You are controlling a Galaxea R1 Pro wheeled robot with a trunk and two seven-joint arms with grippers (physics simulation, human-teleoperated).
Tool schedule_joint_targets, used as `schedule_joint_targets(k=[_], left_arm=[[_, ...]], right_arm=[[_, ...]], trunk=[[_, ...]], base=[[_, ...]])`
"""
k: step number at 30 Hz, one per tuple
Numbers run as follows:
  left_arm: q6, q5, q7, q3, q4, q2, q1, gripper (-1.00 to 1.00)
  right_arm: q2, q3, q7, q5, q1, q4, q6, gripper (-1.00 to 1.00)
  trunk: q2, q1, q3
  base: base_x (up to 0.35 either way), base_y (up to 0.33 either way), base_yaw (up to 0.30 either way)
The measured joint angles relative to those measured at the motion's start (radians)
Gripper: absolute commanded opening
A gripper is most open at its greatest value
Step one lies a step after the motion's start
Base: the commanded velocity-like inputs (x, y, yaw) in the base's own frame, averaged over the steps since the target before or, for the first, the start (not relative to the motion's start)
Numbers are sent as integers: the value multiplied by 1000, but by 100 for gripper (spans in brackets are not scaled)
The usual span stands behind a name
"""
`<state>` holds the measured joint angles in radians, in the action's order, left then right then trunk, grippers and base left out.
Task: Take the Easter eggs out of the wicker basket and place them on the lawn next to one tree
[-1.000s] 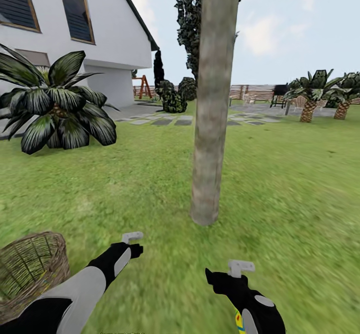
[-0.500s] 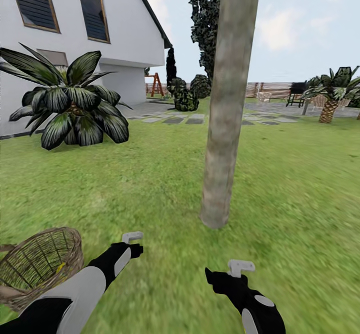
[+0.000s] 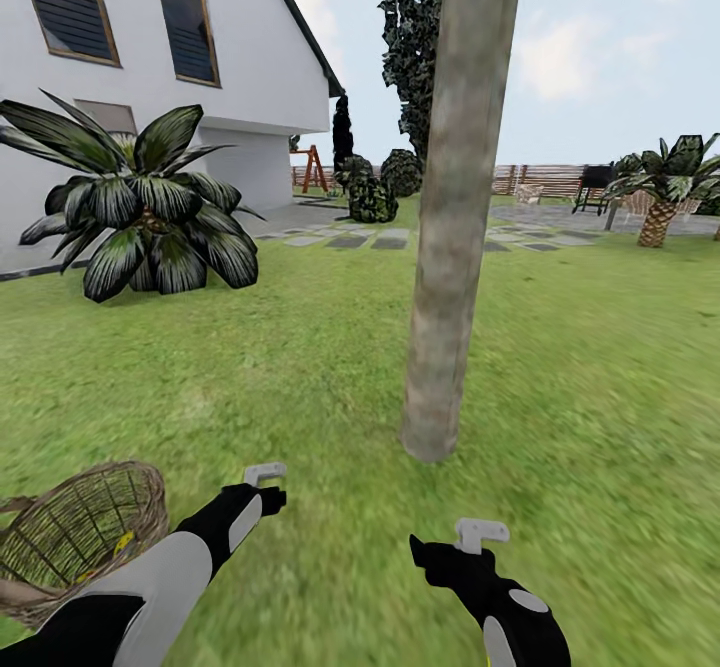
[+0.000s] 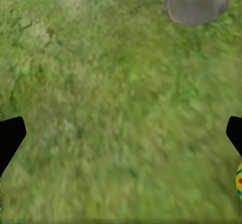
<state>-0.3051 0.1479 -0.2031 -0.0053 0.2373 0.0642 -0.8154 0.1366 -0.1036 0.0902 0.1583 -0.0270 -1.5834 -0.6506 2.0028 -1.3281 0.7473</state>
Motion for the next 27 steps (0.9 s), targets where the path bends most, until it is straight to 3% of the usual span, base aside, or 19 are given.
schedule_joint_targets(k=[27], left_arm=[[0,0,0,0,0,0,1,100]], right_arm=[[0,-1,0,-1,0,2,0,100]], trunk=[[-189,104,-85]], base=[[0,0,267]])
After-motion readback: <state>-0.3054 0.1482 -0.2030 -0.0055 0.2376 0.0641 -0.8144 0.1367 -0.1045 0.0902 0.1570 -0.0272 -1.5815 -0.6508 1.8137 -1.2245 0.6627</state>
